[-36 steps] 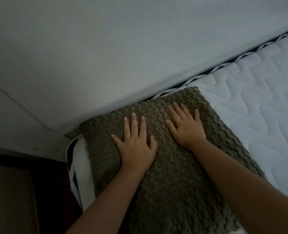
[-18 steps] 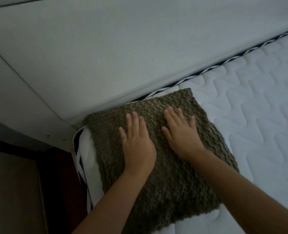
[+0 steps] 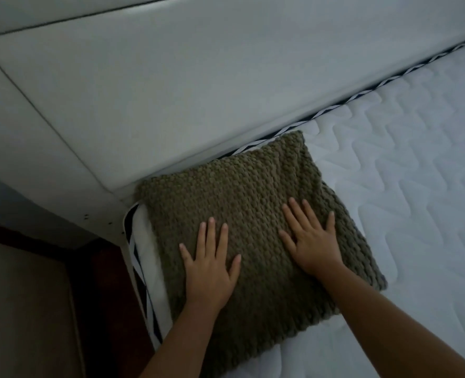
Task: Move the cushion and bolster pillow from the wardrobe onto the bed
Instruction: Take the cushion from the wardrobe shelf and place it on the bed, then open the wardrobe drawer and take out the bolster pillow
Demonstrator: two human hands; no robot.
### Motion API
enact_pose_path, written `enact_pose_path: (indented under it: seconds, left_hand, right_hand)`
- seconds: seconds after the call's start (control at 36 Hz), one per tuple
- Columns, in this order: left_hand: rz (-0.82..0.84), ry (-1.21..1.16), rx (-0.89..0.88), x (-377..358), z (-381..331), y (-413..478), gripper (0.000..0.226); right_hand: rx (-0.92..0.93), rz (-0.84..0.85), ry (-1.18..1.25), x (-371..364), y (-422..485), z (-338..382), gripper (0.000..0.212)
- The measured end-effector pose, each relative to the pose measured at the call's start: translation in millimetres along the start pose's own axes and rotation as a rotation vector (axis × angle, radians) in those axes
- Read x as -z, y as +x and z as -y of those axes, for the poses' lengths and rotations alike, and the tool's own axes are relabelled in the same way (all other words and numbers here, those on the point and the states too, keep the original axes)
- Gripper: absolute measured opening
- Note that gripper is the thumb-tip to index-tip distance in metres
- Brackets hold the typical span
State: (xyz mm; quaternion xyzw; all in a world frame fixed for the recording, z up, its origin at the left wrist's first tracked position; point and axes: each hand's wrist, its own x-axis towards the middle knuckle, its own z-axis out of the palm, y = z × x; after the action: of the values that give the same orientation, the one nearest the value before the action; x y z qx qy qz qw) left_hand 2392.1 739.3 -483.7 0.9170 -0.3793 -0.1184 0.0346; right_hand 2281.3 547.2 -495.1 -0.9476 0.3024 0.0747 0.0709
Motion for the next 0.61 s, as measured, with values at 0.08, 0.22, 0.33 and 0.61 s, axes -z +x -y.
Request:
enact_pose_path:
  seconds: [0.08,0.22,0.33,0.61]
  left_hand:
    - [0.078,-0.014,-0.002,3.5,18.9,-16.7,0.071]
    - [0.201,-0.081,0.034,31.6,46.8,-42.1,0.057]
    - [0.048,-0.408,0.073,88.0,23.0,-55.5,0.044]
    - [-0.061,-1.138,0.134,225.8,-61.8,-131.5,0.023]
  right_hand:
    - [-0.055,0.104,-0.018,15.3,-11.5,-19.0,0.055]
    - [-0.199,0.273,0.062,65.0,-35.8,-29.4,0.055]
    - [-0.224,0.035,0.327,115.7,-61.0,4.7,0.032]
    - [-0.235,-0.279,0.880,237.6,-150.4,75.8,0.024]
